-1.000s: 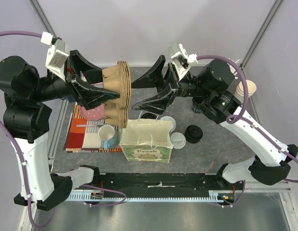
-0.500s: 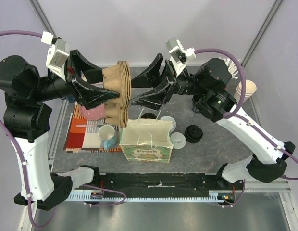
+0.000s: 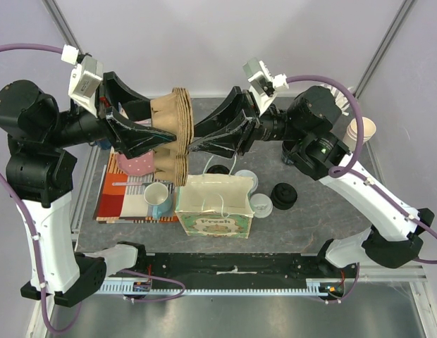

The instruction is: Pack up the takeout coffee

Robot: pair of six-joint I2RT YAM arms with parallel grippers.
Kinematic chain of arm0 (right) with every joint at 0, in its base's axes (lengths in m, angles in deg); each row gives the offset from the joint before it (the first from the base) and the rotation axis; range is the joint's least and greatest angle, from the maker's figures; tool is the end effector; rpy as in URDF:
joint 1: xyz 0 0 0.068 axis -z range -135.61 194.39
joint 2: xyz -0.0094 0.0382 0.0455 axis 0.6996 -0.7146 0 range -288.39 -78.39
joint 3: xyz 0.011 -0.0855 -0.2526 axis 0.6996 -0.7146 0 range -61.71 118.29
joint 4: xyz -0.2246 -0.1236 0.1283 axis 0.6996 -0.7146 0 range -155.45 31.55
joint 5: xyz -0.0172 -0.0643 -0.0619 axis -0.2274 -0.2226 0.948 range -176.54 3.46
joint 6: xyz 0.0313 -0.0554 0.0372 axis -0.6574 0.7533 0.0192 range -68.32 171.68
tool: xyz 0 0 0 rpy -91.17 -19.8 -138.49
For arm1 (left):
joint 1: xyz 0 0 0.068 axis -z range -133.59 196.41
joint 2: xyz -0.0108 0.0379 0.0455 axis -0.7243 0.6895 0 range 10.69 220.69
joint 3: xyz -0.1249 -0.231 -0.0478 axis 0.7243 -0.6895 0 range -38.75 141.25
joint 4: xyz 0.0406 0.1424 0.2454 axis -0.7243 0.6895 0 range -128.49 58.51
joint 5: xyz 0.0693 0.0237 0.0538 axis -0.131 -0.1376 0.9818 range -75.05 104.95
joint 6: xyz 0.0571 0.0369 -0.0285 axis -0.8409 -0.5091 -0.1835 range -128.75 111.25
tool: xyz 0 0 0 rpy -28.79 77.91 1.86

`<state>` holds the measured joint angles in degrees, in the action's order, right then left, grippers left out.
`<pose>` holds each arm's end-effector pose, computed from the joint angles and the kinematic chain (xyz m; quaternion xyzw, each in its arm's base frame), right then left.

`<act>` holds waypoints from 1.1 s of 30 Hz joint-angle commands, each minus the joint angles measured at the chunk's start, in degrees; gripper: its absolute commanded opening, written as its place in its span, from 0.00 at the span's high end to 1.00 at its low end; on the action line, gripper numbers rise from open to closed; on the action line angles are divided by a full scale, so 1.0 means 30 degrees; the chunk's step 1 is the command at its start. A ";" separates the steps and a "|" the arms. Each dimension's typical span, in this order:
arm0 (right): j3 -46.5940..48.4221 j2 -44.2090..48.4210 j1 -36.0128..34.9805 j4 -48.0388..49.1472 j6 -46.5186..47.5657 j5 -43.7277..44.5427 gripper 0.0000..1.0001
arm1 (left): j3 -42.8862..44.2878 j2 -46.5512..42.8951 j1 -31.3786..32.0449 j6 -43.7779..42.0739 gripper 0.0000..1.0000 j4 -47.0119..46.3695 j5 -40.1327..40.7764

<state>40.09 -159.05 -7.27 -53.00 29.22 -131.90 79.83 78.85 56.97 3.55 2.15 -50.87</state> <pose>0.1610 0.2742 0.5744 -0.4397 0.3865 0.6348 0.5044 0.1360 -0.0824 0.6173 0.4073 0.5471 -0.4703 0.5600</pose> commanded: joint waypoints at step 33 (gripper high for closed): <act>-0.1120 0.2307 -0.0007 -0.0588 0.1392 0.4134 1.00 | 0.1135 -0.0221 -0.0007 0.0033 0.98 -0.0686 0.0115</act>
<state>37.16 -153.94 -7.29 -56.89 32.59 -124.95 81.19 78.89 56.80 3.57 1.65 -48.86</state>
